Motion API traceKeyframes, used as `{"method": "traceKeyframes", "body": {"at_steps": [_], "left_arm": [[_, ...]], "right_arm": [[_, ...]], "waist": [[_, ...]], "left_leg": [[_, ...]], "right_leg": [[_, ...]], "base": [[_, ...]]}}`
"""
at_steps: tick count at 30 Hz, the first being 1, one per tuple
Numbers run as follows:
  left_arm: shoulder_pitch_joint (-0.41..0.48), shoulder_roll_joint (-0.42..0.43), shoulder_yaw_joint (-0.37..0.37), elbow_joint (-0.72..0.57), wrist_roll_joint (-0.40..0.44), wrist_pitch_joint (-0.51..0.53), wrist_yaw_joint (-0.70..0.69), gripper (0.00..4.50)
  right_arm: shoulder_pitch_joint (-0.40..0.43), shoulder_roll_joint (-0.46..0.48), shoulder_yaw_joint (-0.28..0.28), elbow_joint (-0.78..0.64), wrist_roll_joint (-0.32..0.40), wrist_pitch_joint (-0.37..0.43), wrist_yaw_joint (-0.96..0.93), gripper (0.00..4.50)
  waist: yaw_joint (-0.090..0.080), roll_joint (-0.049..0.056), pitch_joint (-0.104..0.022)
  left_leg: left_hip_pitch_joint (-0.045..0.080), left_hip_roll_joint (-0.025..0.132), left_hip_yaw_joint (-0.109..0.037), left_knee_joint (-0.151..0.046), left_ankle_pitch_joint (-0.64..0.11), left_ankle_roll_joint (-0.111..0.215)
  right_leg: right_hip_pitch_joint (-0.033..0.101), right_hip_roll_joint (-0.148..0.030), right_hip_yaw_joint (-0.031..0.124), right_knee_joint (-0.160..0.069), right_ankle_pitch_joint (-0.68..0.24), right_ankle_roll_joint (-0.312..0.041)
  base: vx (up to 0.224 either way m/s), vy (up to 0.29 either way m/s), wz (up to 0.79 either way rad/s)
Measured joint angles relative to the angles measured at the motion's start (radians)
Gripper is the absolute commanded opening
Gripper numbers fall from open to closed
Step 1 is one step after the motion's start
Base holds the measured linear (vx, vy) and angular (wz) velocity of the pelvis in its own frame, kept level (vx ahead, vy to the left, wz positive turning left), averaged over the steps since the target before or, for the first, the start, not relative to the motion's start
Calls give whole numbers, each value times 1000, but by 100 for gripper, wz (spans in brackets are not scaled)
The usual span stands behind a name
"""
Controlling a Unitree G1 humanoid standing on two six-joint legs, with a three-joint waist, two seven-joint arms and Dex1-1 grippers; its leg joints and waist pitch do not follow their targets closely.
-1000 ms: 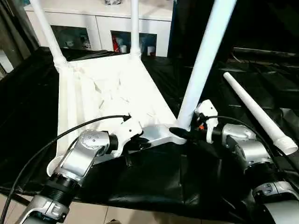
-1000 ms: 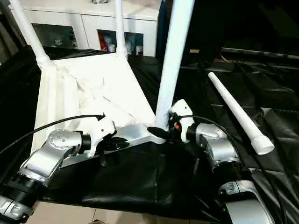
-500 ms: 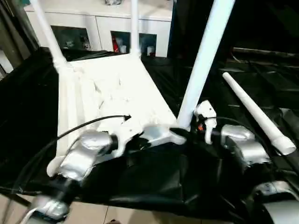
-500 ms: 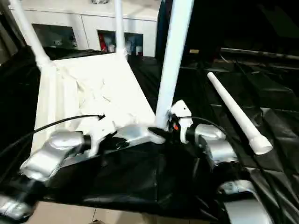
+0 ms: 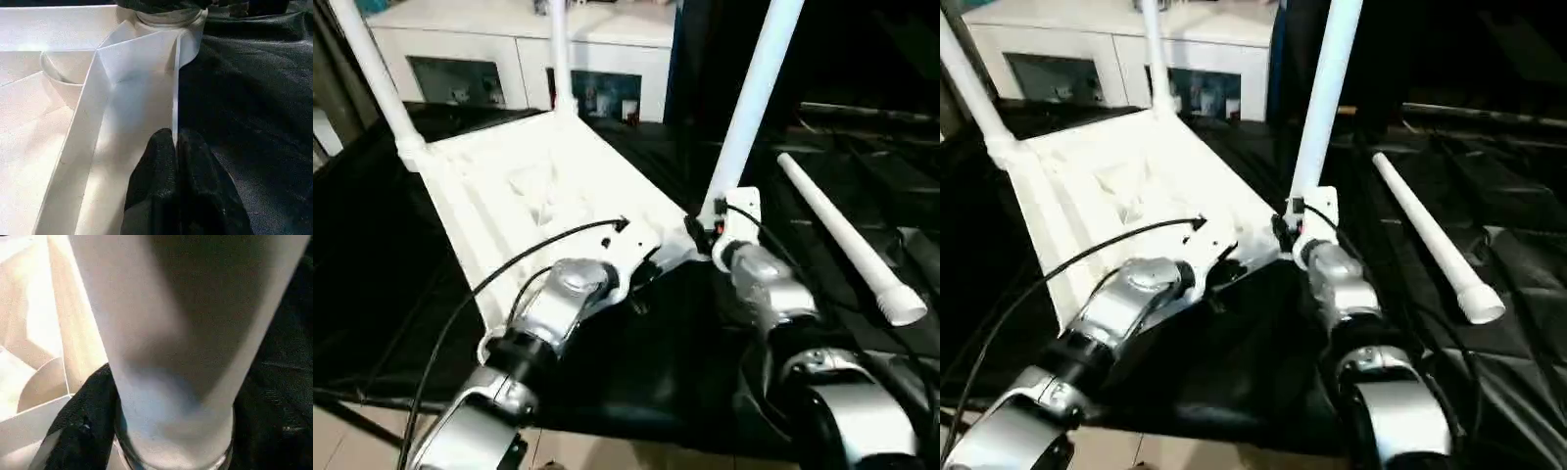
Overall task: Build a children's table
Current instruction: Rotate leg to tighten
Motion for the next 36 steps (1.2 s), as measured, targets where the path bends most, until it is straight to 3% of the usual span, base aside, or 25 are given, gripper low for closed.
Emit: {"method": "traceKeyframes", "body": {"at_steps": [3,6,7,11,13,20,33,36], "left_arm": [[2,10,6,1,6,-12,13,0],[6,21,7,1,6,-30,10,0],[8,26,8,-1,6,-34,3,0],[28,63,13,-29,0,-55,-40,0],[41,92,14,-42,-4,-78,-68,0],[109,178,17,-125,-44,-126,-221,0],[166,216,17,-206,-65,-129,-325,0],[166,216,17,-207,-66,-129,-328,0]], "right_arm": [[1,16,2,5,2,-7,12,382],[5,15,14,16,-6,-20,44,389],[6,7,22,16,-11,-24,65,413],[26,-66,85,-16,-40,-30,224,413],[42,-100,119,-40,-56,-44,299,413],[64,-249,161,-142,-43,-72,607,413],[91,-298,197,-174,-35,-69,806,413],[91,-290,198,-171,-36,-67,807,389]], "waist": [[-11,0,0],[-20,0,0],[-22,0,0],[-27,0,0],[-27,0,0],[-17,0,0],[2,0,0],[2,0,1]], "left_leg": [[0,0,0,0,0,0],[-1,0,0,0,0,0],[-1,0,0,-1,0,0],[-3,0,0,-2,0,0],[-4,1,0,-2,0,0],[-6,1,0,-2,1,4],[-6,1,0,-2,1,4],[-6,1,0,-1,1,4]], "right_leg": [[-1,0,0,0,1,1],[-2,0,0,0,1,1],[-3,0,0,0,1,1],[-4,0,-1,0,1,1],[-5,0,-1,0,1,2],[-6,0,-1,-2,1,2],[-6,0,-1,-2,1,2],[-6,0,-1,-2,1,2]], "base": [[0,0,0],[0,0,0],[0,0,0],[0,0,0],[0,0,0],[0,0,0],[0,0,0],[0,0,0]]}}
